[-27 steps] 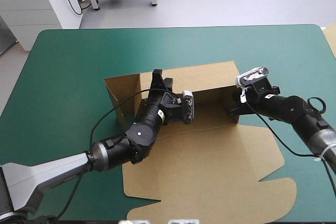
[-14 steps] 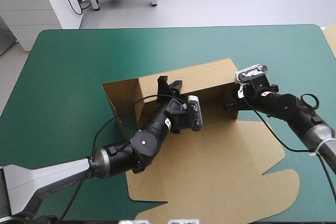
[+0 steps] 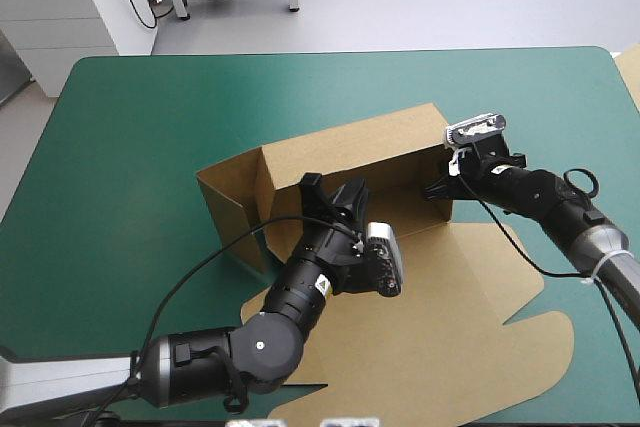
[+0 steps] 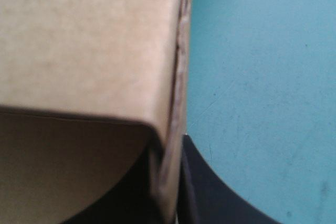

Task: Fold the box

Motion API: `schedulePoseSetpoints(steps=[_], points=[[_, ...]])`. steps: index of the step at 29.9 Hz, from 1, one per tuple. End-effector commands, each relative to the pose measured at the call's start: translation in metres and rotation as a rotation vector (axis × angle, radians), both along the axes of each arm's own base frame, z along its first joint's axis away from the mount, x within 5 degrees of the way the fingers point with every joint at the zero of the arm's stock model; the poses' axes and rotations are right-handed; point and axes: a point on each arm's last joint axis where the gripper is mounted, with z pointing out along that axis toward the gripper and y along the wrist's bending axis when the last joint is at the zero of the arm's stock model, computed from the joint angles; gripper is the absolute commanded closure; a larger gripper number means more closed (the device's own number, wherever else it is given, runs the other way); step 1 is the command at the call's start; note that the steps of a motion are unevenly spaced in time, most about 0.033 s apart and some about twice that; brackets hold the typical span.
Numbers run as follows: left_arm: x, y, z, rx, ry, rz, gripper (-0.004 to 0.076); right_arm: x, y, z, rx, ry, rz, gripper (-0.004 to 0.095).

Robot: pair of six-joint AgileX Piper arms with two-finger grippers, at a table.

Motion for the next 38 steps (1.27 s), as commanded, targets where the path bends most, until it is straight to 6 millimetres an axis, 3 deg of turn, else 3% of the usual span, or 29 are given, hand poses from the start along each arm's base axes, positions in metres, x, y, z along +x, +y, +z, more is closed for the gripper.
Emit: schedulePoseSetpoints(steps=[1,7,12,21,27,34,38], points=[[0.000,0.029,0.055,-0.166,-0.099,0.084,0.0708,0.003,0.002,0.019,0.049,-0.038,-0.016,0.0906],[0.019,0.087,0.117,-0.419,-0.084,0.206,0.0708,0.004,0.005,0.035,0.091,0.015,-0.015,0.0905],[0.048,0.142,0.146,-0.549,0.007,0.412,0.0708,0.002,0.004,0.054,0.096,0.119,-0.044,0.0905],[0.091,0.224,0.137,-0.572,0.149,0.710,0.0708,-0.003,0.008,0.086,0.120,0.353,-0.065,0.0905],[0.108,0.279,0.116,-0.704,0.320,0.899,0.0708,0.019,0.018,0.074,0.091,0.417,-0.044,0.0905],[0.118,0.300,0.089,-0.753,0.594,0.929,0.0708,0.055,0.031,0.039,0.056,0.463,-0.053,0.0899],[0.119,0.299,0.086,-0.758,0.617,0.924,0.0708,0.070,0.035,0.033,0.036,0.423,-0.070,0.0769]])
